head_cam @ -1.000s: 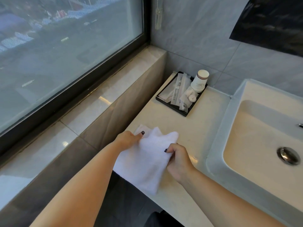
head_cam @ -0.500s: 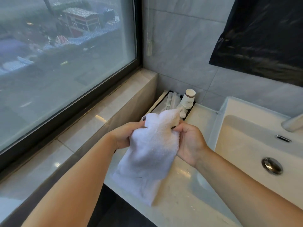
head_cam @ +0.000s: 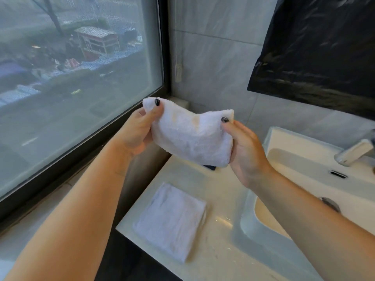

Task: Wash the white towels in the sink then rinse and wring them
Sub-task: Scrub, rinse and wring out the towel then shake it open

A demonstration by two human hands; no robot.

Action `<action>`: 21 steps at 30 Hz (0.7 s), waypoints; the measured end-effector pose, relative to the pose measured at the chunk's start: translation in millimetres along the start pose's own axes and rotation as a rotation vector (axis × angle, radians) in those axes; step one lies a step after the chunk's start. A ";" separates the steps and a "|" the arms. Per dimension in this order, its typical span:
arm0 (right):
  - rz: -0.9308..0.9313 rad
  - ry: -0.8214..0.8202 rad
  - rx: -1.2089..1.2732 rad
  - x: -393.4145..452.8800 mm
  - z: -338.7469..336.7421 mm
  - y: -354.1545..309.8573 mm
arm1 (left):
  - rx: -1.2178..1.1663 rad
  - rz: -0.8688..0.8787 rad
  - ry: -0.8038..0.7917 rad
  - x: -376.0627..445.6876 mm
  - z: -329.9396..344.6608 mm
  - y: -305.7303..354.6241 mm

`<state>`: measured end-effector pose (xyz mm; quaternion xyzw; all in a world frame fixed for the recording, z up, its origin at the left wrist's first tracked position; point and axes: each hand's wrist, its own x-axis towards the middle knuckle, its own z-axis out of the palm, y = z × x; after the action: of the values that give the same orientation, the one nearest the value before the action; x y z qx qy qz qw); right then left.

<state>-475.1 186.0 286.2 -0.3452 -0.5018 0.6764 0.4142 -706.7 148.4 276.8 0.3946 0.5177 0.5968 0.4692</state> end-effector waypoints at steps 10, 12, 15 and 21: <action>0.428 -0.223 -0.058 -116.4 5.1 145.4 | 0.155 -0.212 0.005 -123.3 -70.5 -123.6; 0.479 -0.187 -0.052 -120.4 4.2 154.2 | 0.183 -0.285 0.038 -125.3 -67.2 -135.2; 0.512 -0.086 -0.035 -106.2 1.8 152.3 | 0.183 -0.351 0.081 -110.1 -59.3 -138.7; 0.570 0.218 -0.315 -42.1 -20.5 191.2 | 0.537 -0.458 0.179 -50.0 -45.8 -174.1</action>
<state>-480.2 126.5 98.6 -0.6016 -0.4362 0.6382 0.2015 -711.7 92.7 98.5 0.3236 0.7698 0.3513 0.4233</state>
